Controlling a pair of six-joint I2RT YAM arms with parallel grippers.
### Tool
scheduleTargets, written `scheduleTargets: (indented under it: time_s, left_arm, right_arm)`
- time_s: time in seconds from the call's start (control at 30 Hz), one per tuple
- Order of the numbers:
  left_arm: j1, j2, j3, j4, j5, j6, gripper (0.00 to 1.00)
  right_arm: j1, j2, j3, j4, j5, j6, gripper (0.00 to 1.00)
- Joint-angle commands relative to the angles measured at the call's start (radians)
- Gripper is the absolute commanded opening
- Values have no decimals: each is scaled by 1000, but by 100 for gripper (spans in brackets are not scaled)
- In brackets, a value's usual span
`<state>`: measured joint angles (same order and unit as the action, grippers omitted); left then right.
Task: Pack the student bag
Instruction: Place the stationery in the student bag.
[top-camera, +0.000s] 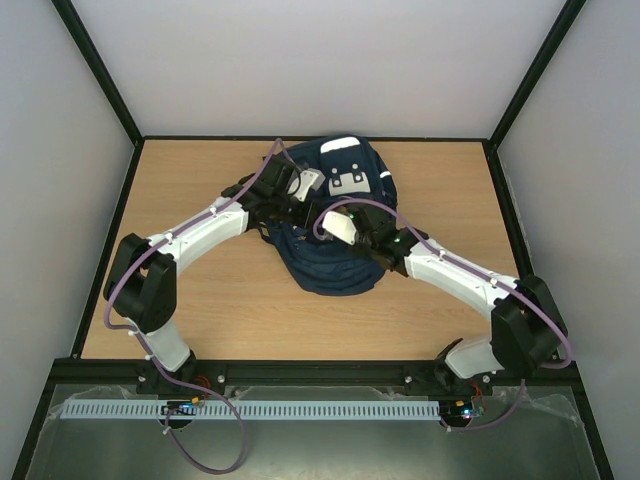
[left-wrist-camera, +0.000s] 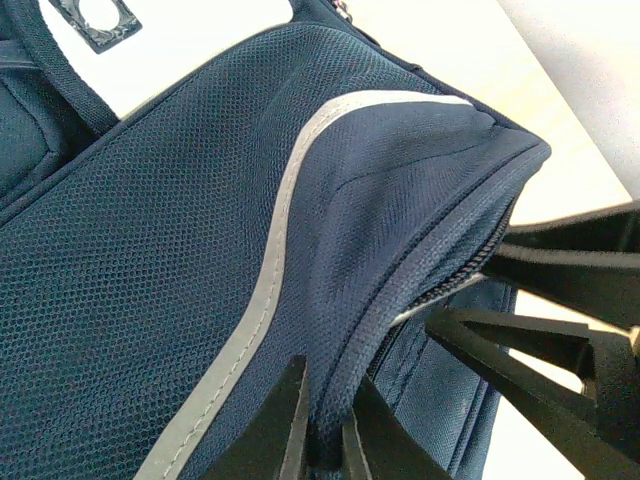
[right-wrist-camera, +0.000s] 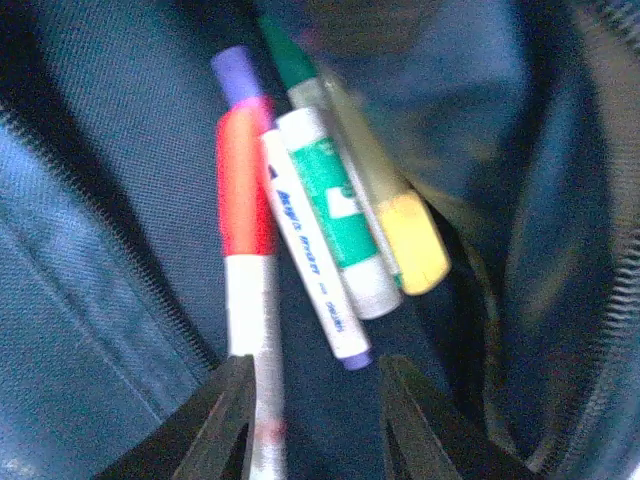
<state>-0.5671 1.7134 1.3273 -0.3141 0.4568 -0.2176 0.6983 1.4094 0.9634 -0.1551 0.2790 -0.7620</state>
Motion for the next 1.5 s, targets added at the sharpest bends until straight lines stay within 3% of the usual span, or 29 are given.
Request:
scheduleTargets:
  time_s: [0.0,0.17,0.3,0.43,0.8,1.03,1.1,1.27,1.47]
  left_arm:
    - [13,-17,38,30,16,-18,7]
    - [16,-20,38,29,13,-19,7]
    - [21,-15,36,29,9,-19,7]
    - [21,-14,38,29,13,-23,7]
    - [21,-31,37,27,0,-19,7]
    - [22,-37,38,29,9,-22,7]
    - [21,-39,39,29,11,-23,7]
    - [21,-43,36,30,12,-24,7]
    - [21,-49,36,32,10,-24,7]
  right_arm:
    - [13,-31,-14,119,74,28,39]
    - [1,-150,-95,158,25,48,44]
    - [-45,-194,-82,73,-76,106,47]
    - [-81,-198,-110,6,-197,135,50]
    - [-115,-132,-113,-48,-257,160,46]
    - [-115,-21,-79,-12,-137,184,43]
    - [-114,12,-57,36,-58,201,37]
    - [-112,44,-39,221,142,231,35]
    - [-105,15,-56,274,162,254,48]
